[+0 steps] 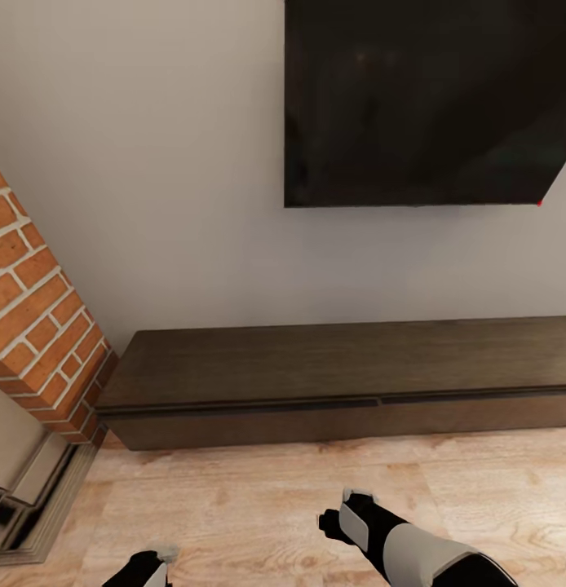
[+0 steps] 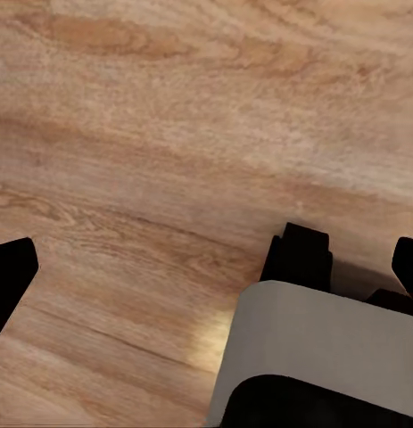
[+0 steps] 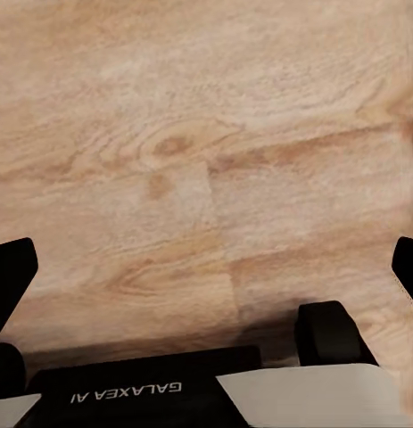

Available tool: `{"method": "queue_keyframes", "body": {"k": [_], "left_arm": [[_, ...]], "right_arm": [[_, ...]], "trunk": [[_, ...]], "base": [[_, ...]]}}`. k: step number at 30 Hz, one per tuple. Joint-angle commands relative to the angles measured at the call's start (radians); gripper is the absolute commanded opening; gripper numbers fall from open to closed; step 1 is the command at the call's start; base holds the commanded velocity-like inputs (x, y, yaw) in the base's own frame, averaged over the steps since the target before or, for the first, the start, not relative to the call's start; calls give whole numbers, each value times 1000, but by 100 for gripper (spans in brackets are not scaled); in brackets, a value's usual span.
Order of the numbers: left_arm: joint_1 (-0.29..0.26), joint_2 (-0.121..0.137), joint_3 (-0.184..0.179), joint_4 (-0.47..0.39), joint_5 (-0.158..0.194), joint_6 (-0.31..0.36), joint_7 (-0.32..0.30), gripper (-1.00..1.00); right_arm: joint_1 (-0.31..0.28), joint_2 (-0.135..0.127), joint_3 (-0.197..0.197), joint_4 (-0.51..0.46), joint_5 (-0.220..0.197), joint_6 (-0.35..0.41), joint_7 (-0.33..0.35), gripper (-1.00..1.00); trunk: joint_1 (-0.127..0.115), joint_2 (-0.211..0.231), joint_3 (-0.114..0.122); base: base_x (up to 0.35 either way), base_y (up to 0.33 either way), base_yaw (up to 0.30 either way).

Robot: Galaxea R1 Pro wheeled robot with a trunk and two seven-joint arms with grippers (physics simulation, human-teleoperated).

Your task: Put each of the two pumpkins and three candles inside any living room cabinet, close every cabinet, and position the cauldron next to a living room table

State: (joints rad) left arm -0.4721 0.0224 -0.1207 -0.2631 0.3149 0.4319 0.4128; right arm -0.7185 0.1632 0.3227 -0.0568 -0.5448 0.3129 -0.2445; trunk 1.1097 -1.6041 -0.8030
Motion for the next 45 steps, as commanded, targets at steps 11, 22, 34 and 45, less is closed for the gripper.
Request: {"method": "queue_keyframes", "body": {"k": [11,22,34,45], "left_arm": [[8,3,-16,125,10,-123,5,100],[18,6,-16,134,11,-181,2,100],[99,15,-18,134,12,-277,1,100],[128,21,-24,227,12,-370,-11,100]], "right_arm": [[35,-2,7,22,-9,-40,-6,100],[78,-2,7,28,-9,-117,-5,100],[133,-2,7,37,-9,-239,-3,100],[176,-5,7,72,-9,-278,-3,100]], "trunk": [[-42,77,34],[-85,154,68],[-131,238,106],[-173,315,140]], "base": [[0,0,0],[0,0,0],[0,0,0],[0,0,0]]}}
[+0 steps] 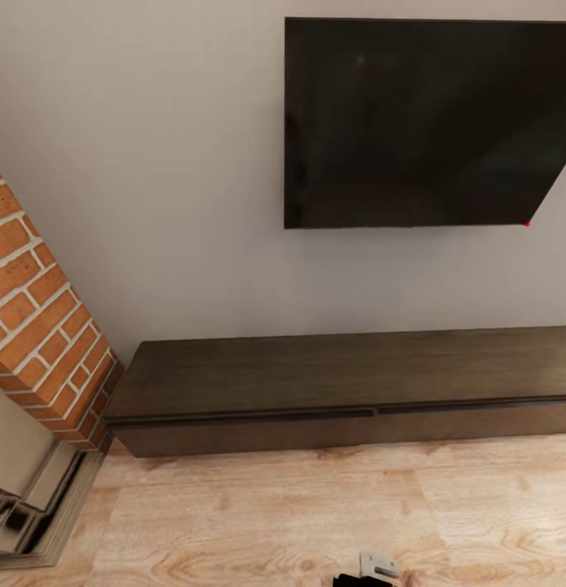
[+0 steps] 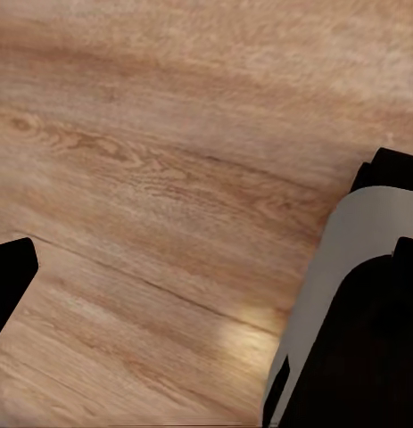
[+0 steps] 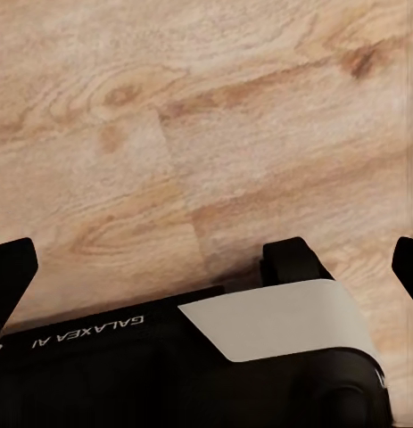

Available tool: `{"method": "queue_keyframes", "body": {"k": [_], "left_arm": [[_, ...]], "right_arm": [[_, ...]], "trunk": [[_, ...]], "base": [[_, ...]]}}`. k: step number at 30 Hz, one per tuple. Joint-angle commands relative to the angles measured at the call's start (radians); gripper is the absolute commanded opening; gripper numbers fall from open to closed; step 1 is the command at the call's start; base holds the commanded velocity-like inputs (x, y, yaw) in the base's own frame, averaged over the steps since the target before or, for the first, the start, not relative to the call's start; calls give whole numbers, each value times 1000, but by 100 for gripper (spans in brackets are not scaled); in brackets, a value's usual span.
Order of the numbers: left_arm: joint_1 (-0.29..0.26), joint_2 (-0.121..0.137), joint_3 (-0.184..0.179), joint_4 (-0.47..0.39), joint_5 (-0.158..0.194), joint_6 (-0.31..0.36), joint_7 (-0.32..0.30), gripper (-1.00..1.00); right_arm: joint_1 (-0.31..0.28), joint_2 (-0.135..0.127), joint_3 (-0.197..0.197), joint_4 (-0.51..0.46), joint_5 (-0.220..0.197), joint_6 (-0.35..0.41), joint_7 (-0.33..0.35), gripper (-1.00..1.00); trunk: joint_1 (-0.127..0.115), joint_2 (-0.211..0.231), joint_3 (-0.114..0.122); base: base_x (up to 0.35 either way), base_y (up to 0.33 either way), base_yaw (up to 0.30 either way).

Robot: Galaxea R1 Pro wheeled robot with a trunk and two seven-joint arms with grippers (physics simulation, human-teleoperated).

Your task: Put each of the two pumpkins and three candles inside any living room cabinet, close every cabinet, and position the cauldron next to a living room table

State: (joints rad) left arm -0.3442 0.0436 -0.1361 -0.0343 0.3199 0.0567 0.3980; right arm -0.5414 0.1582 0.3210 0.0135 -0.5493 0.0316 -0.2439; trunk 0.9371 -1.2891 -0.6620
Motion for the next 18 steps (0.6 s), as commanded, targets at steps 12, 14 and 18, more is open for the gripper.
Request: {"method": "queue_keyframes", "body": {"k": [12,14,18], "left_arm": [[51,2,-11,16,6,-11,-85,100],[57,2,-11,16,6,-12,-86,100],[81,1,-12,16,7,-12,-87,100]], "right_arm": [[102,0,7,32,-7,-98,-3,100],[113,-1,7,32,-7,-100,-3,100],[135,-11,7,32,-6,-127,-4,100]], "trunk": [[-46,84,37],[-54,98,43],[-65,119,53]], "base": [[0,0,0],[0,0,0],[0,0,0]]}}
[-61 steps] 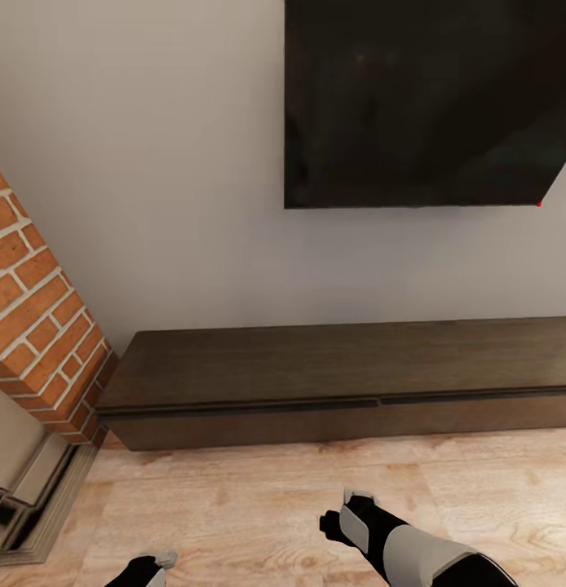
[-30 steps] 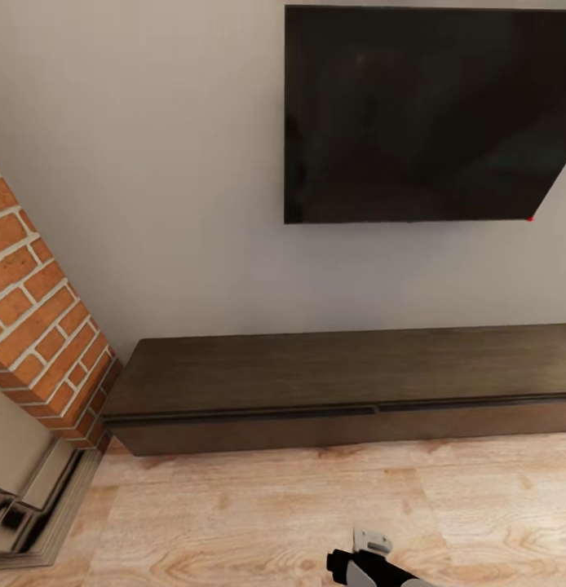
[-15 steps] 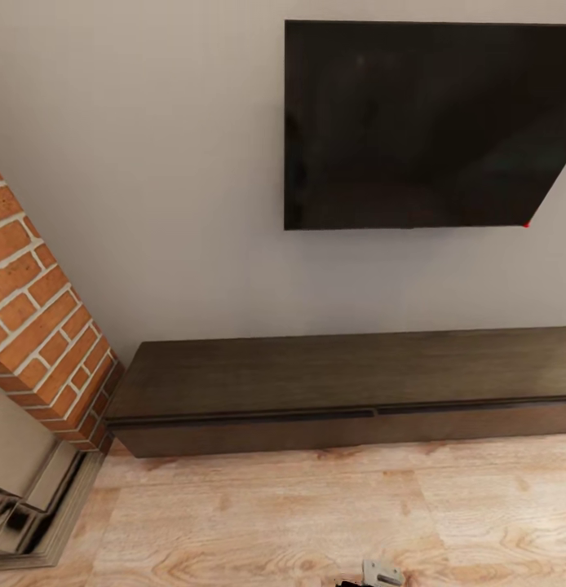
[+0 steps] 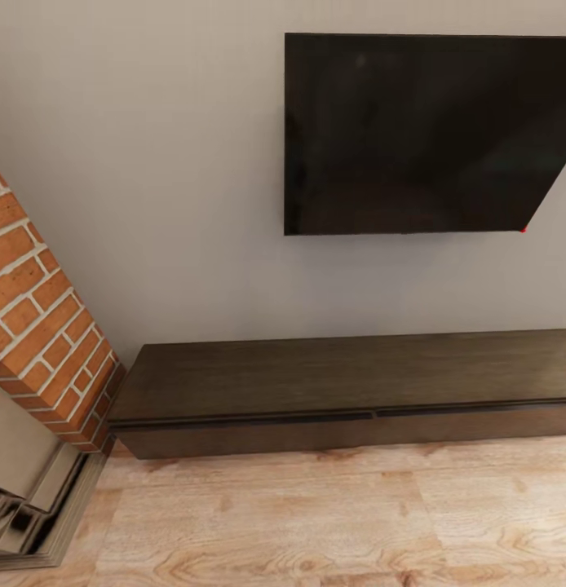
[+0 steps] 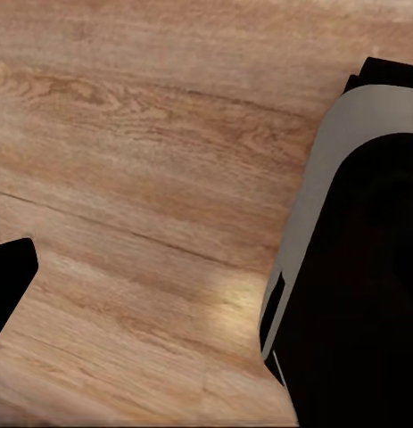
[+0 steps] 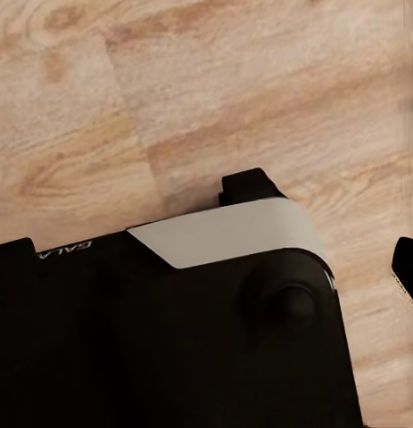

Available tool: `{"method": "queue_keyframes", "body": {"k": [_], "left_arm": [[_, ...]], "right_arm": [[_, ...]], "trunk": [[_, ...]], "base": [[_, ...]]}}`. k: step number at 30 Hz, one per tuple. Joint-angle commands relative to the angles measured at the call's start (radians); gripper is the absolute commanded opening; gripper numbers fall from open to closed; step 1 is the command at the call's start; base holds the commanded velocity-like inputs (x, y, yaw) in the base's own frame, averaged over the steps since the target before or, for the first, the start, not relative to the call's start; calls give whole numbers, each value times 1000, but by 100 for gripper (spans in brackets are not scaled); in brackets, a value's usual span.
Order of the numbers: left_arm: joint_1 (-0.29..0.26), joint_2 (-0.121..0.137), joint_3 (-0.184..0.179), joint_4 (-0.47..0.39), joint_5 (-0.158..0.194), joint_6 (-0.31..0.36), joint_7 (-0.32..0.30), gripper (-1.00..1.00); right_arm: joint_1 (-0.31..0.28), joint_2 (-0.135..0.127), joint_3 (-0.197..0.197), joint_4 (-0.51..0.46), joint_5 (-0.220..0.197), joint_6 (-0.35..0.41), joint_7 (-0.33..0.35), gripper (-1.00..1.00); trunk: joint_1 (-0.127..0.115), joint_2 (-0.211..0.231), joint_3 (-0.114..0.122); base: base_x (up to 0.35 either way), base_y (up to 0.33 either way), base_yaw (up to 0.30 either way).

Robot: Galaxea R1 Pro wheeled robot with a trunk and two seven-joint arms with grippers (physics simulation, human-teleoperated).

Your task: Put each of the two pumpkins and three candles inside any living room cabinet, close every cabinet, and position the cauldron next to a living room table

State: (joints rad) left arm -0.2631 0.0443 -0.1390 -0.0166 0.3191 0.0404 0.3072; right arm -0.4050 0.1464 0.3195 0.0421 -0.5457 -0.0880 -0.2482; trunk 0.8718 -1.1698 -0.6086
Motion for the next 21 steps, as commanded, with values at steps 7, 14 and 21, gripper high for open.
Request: {"method": "queue_keyframes", "body": {"k": [7,14,21], "left_arm": [[28,0,-10,-1,9,4,-1,100],[54,0,-10,-1,10,-48,-2,100],[73,0,-10,0,11,-63,-2,100]], "right_arm": [[43,-14,9,4,-11,-39,-1,100],[85,-36,9,4,-11,-45,0,100],[95,-40,9,5,-10,-45,0,100]], "trunk": [[0,0,-1],[-15,28,12],[-42,77,34]], "base": [[0,0,0],[0,0,0],[0,0,0]]}}
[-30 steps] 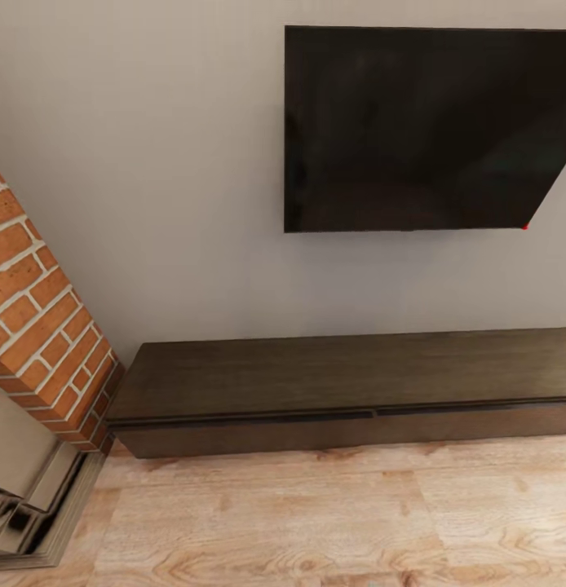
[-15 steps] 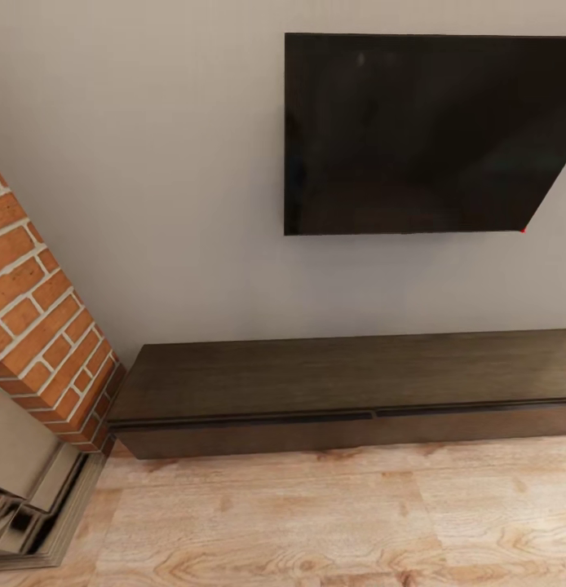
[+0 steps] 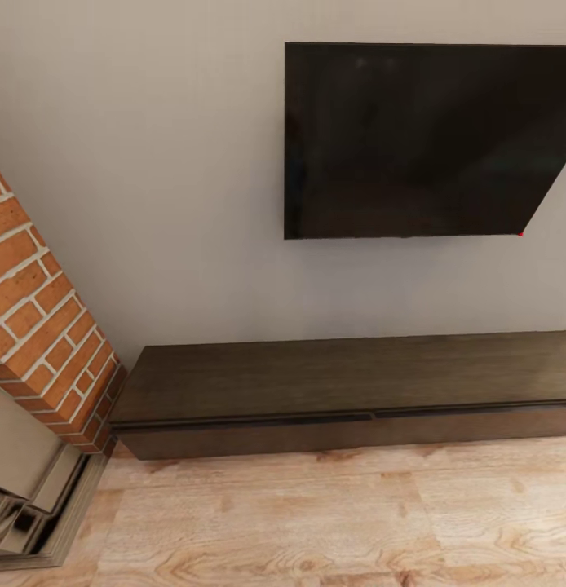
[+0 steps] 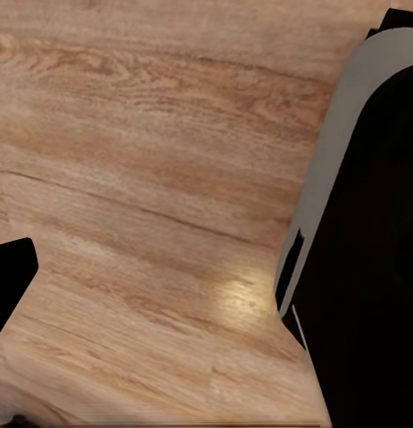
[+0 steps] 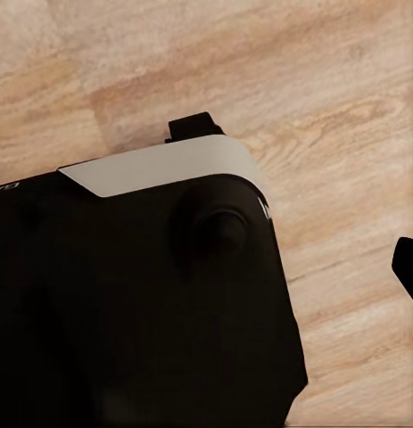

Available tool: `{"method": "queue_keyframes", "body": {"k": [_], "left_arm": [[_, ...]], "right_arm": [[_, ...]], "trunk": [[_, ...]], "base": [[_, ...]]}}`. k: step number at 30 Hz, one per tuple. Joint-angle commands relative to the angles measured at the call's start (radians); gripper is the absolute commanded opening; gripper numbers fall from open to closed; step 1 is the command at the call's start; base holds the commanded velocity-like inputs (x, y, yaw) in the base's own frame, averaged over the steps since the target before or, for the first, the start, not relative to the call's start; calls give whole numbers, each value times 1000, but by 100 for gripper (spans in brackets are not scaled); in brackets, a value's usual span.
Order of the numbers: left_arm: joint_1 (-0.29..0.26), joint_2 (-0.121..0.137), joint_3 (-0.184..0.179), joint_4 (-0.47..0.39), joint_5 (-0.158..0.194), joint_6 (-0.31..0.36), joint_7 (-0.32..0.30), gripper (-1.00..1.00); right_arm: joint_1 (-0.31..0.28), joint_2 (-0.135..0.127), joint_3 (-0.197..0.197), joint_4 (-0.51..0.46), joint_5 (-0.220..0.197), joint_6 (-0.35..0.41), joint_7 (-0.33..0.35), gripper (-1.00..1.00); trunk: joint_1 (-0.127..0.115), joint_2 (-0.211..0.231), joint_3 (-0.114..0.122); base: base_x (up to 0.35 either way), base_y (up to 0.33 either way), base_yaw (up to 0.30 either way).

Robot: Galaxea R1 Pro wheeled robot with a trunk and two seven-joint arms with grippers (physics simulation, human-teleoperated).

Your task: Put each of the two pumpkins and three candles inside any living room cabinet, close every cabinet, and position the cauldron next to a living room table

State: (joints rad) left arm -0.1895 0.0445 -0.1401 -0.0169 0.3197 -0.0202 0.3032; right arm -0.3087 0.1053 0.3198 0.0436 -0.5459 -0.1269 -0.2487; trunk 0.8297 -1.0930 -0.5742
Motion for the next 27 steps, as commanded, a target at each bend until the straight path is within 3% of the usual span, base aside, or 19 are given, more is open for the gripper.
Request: {"method": "queue_keyframes", "body": {"k": [1,15,19,27], "left_arm": [[1,0,-9,0,10,-3,2,100],[19,0,-9,0,11,-22,1,100],[23,0,-9,0,15,-48,1,100],[32,-1,-8,0,15,-53,1,100]], "right_arm": [[-1,1,8,4,-10,-6,0,100],[2,1,8,2,-8,-10,4,100],[2,1,8,4,-9,-57,5,100],[2,1,8,4,-9,-82,6,100]], "trunk": [[-4,7,2],[-58,105,46],[-73,133,59],[-104,189,87]], "base": [[0,0,0],[0,0,0],[0,0,0],[0,0,-51]]}}
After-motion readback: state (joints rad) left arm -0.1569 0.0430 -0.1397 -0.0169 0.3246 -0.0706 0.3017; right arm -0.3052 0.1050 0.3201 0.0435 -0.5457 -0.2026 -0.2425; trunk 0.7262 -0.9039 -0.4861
